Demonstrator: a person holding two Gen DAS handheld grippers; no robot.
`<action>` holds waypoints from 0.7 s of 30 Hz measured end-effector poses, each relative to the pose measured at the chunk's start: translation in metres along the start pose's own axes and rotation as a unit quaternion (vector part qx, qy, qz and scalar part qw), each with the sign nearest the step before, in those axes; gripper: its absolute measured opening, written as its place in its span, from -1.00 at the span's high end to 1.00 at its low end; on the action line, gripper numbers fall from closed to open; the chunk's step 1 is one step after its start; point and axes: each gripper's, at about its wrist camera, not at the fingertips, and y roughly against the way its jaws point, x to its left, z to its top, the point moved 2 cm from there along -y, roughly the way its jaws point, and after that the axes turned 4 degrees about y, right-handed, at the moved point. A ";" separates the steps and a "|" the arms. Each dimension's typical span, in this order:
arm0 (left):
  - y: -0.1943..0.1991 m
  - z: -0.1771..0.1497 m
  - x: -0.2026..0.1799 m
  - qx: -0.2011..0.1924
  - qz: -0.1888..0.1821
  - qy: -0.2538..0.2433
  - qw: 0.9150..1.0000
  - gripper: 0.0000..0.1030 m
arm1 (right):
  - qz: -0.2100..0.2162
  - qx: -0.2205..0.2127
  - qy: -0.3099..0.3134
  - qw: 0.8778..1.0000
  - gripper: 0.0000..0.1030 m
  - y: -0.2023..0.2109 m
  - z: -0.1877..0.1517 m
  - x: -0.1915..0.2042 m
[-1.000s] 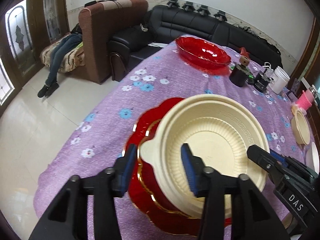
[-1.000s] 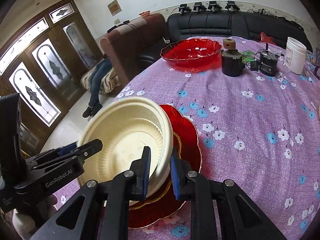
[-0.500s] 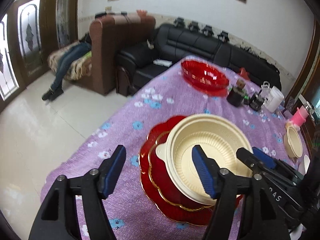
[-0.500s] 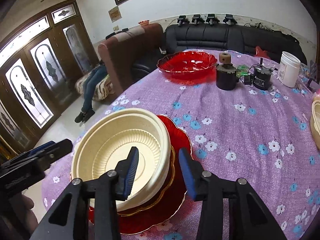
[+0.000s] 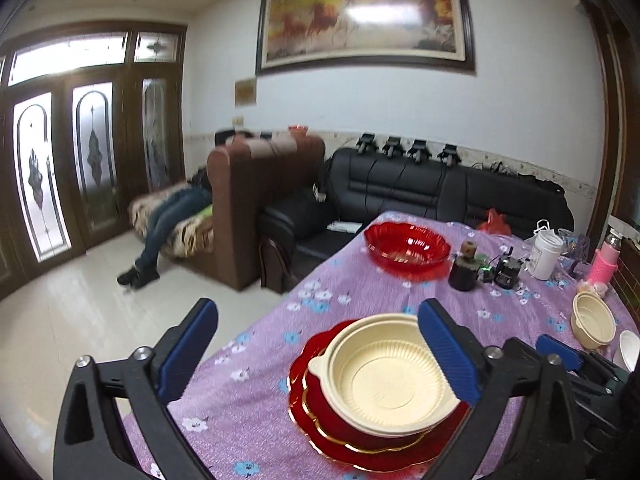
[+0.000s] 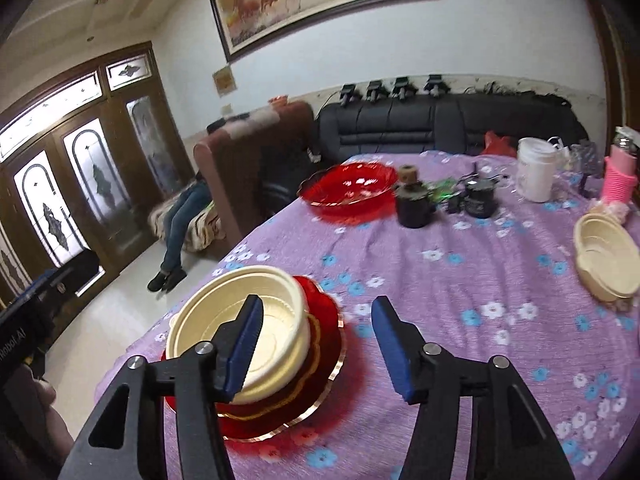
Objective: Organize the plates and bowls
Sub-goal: 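Open the right gripper and lift it off the cream bowl, then move the right gripper to the second cream bowl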
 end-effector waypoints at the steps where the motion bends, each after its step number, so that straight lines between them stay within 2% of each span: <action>1: 0.002 -0.001 -0.005 -0.002 -0.001 -0.006 1.000 -1.00 | -0.003 -0.001 -0.001 1.000 -0.21 0.003 -0.002 -0.003; 12: 0.014 -0.020 -0.074 0.010 -0.045 -0.078 0.996 -1.00 | -0.045 0.008 -0.040 0.998 -0.26 0.038 -0.036 -0.061; 21: 0.029 -0.042 -0.136 0.014 -0.072 -0.147 0.986 -1.00 | -0.073 0.010 -0.072 0.995 -0.27 0.064 -0.055 -0.106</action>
